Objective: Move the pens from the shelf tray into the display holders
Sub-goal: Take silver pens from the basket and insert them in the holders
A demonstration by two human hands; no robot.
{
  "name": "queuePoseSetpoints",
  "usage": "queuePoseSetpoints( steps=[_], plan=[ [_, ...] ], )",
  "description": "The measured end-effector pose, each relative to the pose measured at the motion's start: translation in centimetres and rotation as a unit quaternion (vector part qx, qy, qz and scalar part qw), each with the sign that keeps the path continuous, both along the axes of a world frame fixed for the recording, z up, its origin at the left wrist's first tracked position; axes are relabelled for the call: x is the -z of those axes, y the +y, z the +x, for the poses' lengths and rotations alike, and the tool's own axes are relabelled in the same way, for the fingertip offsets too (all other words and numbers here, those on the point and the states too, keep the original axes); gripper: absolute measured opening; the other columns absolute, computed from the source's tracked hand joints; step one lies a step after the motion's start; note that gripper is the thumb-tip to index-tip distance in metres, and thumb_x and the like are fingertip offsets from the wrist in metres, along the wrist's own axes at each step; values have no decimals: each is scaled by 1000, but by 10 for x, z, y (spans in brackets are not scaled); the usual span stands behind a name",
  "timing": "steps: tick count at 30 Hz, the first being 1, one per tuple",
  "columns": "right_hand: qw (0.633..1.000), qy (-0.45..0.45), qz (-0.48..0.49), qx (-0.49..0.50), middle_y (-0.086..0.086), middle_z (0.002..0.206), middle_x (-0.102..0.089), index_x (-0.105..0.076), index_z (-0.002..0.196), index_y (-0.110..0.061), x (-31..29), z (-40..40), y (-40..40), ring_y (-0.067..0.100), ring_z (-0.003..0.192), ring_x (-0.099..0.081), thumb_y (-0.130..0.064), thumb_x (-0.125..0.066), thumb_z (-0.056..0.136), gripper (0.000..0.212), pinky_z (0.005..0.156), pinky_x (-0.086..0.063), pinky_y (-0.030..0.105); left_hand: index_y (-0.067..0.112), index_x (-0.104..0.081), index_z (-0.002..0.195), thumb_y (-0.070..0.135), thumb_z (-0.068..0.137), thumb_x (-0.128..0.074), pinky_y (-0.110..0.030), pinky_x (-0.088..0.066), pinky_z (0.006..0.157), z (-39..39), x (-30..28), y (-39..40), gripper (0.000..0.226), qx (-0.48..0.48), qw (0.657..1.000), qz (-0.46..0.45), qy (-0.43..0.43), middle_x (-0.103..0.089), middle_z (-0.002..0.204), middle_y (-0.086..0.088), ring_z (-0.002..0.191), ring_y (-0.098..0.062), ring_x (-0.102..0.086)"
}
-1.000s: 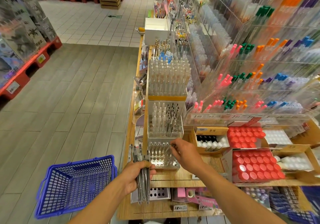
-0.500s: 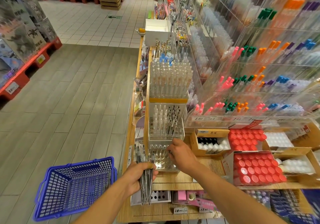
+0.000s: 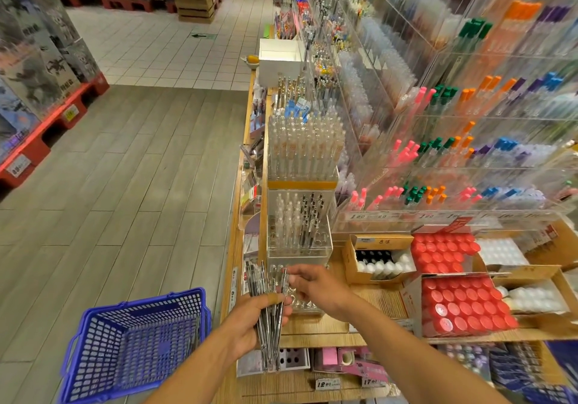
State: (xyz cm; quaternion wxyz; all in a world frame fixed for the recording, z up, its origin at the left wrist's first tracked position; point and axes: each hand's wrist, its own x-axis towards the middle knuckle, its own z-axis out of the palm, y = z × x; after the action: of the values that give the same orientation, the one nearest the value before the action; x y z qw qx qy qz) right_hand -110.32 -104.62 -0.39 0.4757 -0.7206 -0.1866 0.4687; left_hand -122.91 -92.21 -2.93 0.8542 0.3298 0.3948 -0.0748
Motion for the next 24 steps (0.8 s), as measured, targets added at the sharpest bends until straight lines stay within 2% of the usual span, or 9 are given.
queuePoseSetpoints(
  steps=[4, 6, 8, 11, 13, 16, 18, 20, 24],
  plan=[
    [997, 67, 32, 25, 8, 90, -60, -58, 109, -3, -2, 0, -1, 9, 65, -53, -9, -55, 98, 13, 61, -41, 20, -19, -63, 109, -2, 82, -68, -33, -60, 54, -1, 2, 0, 32, 2, 1000, -20, -6, -70, 87, -29, 65, -29, -72],
    [992, 104, 62, 36, 4, 84, -65, -54, 101, -6, -3, 1, -1, 10, 65, -59, -9, -56, 98, 5, 61, -43, 21, -17, -66, 107, -1, 80, -69, -35, -61, 55, -3, 3, 1, 32, 1, 1000, -28, -6, -69, 90, -31, 65, -31, -71],
    [990, 99, 82, 51, 1, 76, -65, -49, 99, -6, -5, 4, -1, 13, 66, -60, -10, -56, 97, 8, 61, -47, 24, -15, -69, 101, 2, 76, -72, -36, -61, 55, -5, 2, 2, 30, 10, 1000, -21, 4, -68, 91, -32, 64, -32, -70],
    [993, 5, 87, 78, 6, 78, -63, -51, 109, -4, -11, 11, -3, 17, 71, -63, -11, -55, 97, 14, 65, -53, 27, -15, -64, 108, 0, 77, -71, -38, -61, 56, -8, 5, 4, 35, 3, 1000, -4, 20, -70, 90, -30, 66, -32, -71],
    [990, -82, 78, 90, 7, 87, -66, -55, 110, -9, -14, 16, -4, 19, 76, -65, -13, -55, 98, 12, 70, -56, 30, -14, -60, 113, -3, 83, -66, -40, -63, 60, -10, 10, 5, 33, -21, 999, 0, 35, -70, 97, -33, 77, -35, -73],
    [970, -227, 49, 69, -2, 90, -69, -59, 106, -16, -12, 18, -7, 15, 81, -67, -20, -54, 99, 8, 74, -57, 31, -12, -59, 114, -4, 88, -61, -42, -63, 67, -13, 15, 6, 27, -28, 998, -2, 51, -71, 100, -33, 94, -38, -73],
    [956, -289, 31, 47, -8, 89, -67, -57, 104, -21, -9, 18, -8, 9, 80, -65, -25, -54, 100, 7, 71, -55, 27, -14, -61, 112, -4, 87, -61, -43, -62, 73, -13, 16, 6, 27, -23, 998, -3, 52, -72, 101, -30, 101, -39, -70],
    [939, -344, 7, 27, -12, 84, -64, -54, 102, -25, -6, 19, -7, 3, 74, -59, -29, -52, 100, 5, 64, -51, 25, -14, -62, 109, -4, 88, -61, -45, -61, 76, -12, 17, 5, 24, -26, 998, 0, 52, -72, 100, -28, 97, -37, -71],
    [908, -417, -23, -25, -10, 86, -62, -52, 105, -22, 0, 17, -7, 10, 75, -59, -30, -48, 102, 9, 65, -52, 35, -13, -63, 107, -4, 91, -58, -40, -63, 68, -12, 22, 6, 19, -22, 997, 11, 67, -72, 100, -29, 90, -35, -73]
  ],
)
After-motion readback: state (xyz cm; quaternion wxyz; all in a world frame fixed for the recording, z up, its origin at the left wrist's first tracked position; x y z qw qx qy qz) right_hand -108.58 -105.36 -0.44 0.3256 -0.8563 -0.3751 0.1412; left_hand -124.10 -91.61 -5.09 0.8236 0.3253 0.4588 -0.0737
